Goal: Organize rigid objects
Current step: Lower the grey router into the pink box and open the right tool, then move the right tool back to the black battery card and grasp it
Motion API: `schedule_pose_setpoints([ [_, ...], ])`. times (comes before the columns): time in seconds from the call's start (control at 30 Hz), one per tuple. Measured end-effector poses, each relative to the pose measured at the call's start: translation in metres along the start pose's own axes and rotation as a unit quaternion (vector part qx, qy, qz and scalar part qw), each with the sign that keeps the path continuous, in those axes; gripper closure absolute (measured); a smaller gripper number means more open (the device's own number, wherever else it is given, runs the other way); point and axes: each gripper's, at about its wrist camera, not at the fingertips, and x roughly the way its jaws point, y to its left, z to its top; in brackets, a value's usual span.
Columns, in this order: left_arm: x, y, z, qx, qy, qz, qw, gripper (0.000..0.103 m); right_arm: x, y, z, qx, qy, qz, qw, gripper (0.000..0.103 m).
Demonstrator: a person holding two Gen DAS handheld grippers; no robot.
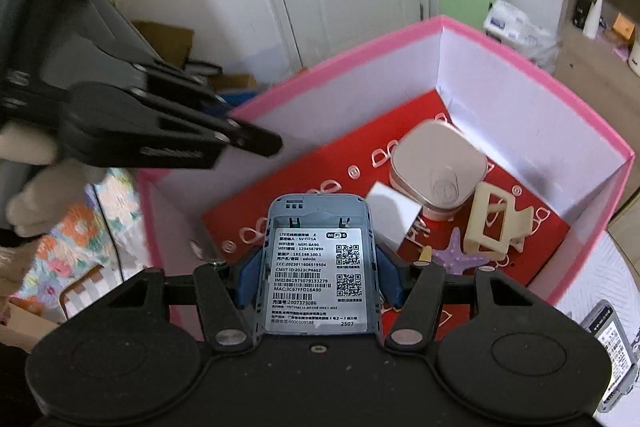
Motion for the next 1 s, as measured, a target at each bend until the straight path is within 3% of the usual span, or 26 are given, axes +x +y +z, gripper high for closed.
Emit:
schedule_pose_setpoints([
  [0.33,-0.001,0.0,-0.003,0.003,-0.007,-0.002,1.0,0.096,0.03,0.001,0.008,-0.013,0.052,-0.034,0.998,0.039],
  [0.47,-0.002,-0.002,-0.004,0.008,-0.011,0.003,0.9999,0.096,0.03,0.008,0.012,-0.043,0.045,-0.06,0.996,0.038],
  [0.6,-0.002,-0.003,-0.004,0.013,-0.011,0.006,0.9998,0.096,0.014,0.005,0.012,-0.038,0.007,-0.058,0.998,0.035],
  [0.73,-0.002,-0.006,-0.004,0.023,-0.01,0.01,0.9996,0.096,-0.024,-0.003,0.0,-0.005,-0.074,-0.047,0.996,0.035],
  [0.87,-0.002,-0.01,-0.005,0.043,-0.008,0.018,0.9989,0.096,-0.061,-0.006,-0.017,0.016,-0.163,-0.072,0.984,0.034],
  [1.0,-0.002,-0.011,-0.004,0.06,0.002,0.017,0.998,0.096,-0.089,-0.01,-0.044,0.049,-0.208,-0.093,0.973,0.032],
])
